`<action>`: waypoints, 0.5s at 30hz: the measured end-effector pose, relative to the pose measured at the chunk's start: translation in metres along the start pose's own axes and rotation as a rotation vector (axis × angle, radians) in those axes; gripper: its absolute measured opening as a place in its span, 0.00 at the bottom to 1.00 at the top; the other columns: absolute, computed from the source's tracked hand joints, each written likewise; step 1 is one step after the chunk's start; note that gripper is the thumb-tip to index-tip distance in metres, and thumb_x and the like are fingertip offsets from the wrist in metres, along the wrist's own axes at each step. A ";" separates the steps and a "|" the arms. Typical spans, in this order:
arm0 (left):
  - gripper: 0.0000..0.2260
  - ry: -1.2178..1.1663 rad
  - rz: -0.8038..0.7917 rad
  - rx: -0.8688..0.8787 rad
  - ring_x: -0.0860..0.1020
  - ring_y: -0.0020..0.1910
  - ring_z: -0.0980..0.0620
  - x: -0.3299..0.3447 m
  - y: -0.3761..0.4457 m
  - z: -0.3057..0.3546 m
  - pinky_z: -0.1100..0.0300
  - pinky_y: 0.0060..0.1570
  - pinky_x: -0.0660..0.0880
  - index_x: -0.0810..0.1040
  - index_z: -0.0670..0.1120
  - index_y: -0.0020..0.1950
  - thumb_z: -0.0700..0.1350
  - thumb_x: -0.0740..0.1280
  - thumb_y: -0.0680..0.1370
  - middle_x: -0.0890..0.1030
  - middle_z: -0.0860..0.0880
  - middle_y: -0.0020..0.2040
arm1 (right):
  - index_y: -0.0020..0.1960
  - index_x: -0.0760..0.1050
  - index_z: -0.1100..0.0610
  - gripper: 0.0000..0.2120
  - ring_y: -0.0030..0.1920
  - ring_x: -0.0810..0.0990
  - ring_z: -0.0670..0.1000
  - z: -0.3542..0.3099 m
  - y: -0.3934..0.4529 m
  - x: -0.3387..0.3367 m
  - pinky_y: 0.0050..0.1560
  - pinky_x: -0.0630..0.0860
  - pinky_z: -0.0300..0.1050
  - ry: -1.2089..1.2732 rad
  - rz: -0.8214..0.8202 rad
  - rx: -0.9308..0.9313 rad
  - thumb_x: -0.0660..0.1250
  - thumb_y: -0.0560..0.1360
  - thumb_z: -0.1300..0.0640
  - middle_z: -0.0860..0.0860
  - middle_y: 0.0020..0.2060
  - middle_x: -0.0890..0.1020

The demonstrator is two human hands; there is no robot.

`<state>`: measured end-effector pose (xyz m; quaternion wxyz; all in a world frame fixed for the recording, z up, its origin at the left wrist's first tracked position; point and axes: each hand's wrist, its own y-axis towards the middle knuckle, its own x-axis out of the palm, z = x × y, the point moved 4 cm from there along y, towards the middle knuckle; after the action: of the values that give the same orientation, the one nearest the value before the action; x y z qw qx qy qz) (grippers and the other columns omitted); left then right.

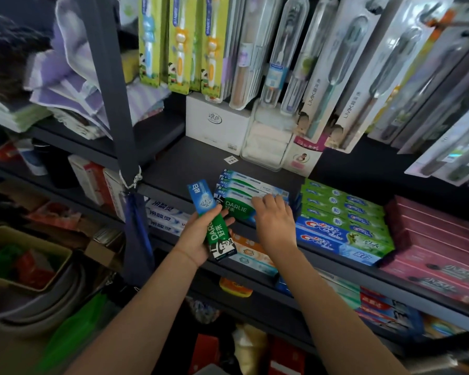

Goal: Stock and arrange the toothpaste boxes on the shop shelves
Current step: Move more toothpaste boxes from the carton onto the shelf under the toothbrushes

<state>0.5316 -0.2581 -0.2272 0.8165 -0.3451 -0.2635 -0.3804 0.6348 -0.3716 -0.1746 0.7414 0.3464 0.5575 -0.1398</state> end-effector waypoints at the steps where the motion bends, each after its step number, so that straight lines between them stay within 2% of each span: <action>1: 0.09 0.003 0.003 -0.001 0.83 0.52 0.42 0.000 0.001 0.002 0.52 0.43 0.77 0.76 0.45 0.58 0.43 0.68 0.79 0.82 0.41 0.56 | 0.55 0.75 0.56 0.22 0.49 0.76 0.60 0.000 0.002 0.001 0.47 0.76 0.55 0.000 -0.011 0.005 0.76 0.63 0.67 0.56 0.48 0.77; 4: 0.10 0.071 0.019 0.016 0.84 0.45 0.42 -0.001 -0.001 0.012 0.52 0.40 0.79 0.74 0.46 0.60 0.43 0.68 0.79 0.82 0.40 0.53 | 0.58 0.75 0.55 0.22 0.52 0.75 0.59 0.002 0.008 0.002 0.52 0.74 0.54 0.030 -0.047 0.006 0.74 0.67 0.66 0.55 0.51 0.77; 6: 0.12 0.250 0.005 0.078 0.84 0.41 0.44 -0.001 -0.006 0.024 0.53 0.39 0.80 0.74 0.47 0.61 0.42 0.69 0.78 0.82 0.41 0.50 | 0.64 0.74 0.54 0.20 0.58 0.73 0.59 0.005 0.013 0.000 0.58 0.71 0.54 0.113 -0.090 0.000 0.70 0.73 0.62 0.55 0.57 0.76; 7: 0.13 0.389 -0.009 0.131 0.84 0.42 0.45 -0.001 -0.008 0.031 0.54 0.41 0.80 0.75 0.48 0.60 0.41 0.71 0.77 0.82 0.42 0.51 | 0.66 0.73 0.55 0.20 0.61 0.72 0.58 0.007 0.014 -0.004 0.61 0.70 0.54 0.221 -0.096 0.018 0.68 0.76 0.60 0.55 0.60 0.75; 9: 0.14 0.782 -0.039 0.286 0.82 0.48 0.50 0.003 -0.011 0.049 0.57 0.46 0.78 0.78 0.52 0.56 0.43 0.76 0.73 0.82 0.49 0.52 | 0.70 0.71 0.57 0.22 0.64 0.70 0.57 0.013 0.015 -0.021 0.64 0.70 0.54 0.496 0.000 0.075 0.67 0.76 0.59 0.56 0.63 0.74; 11: 0.16 1.281 -0.095 0.472 0.78 0.52 0.53 0.013 -0.011 0.063 0.57 0.48 0.75 0.79 0.54 0.56 0.47 0.78 0.71 0.79 0.53 0.52 | 0.71 0.69 0.58 0.25 0.64 0.69 0.55 0.017 0.010 -0.043 0.65 0.69 0.48 0.654 0.123 0.073 0.67 0.74 0.61 0.55 0.64 0.73; 13: 0.21 1.743 -0.163 0.610 0.76 0.56 0.50 0.029 -0.010 0.064 0.54 0.50 0.74 0.79 0.53 0.63 0.50 0.77 0.71 0.76 0.52 0.54 | 0.72 0.68 0.56 0.28 0.65 0.68 0.53 0.013 0.004 -0.056 0.66 0.67 0.48 0.655 0.044 -0.055 0.68 0.72 0.59 0.53 0.65 0.72; 15: 0.22 2.018 -0.234 0.694 0.73 0.60 0.49 0.049 -0.007 0.058 0.54 0.51 0.74 0.77 0.54 0.66 0.51 0.74 0.73 0.76 0.52 0.58 | 0.72 0.68 0.54 0.29 0.65 0.69 0.54 0.005 0.001 -0.050 0.67 0.67 0.54 0.514 -0.144 -0.165 0.69 0.72 0.54 0.52 0.64 0.74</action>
<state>0.5441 -0.2390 -0.1548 0.6691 0.4067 0.4077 -0.4698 0.6217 -0.3830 -0.1271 0.5896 0.2686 0.7598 -0.0538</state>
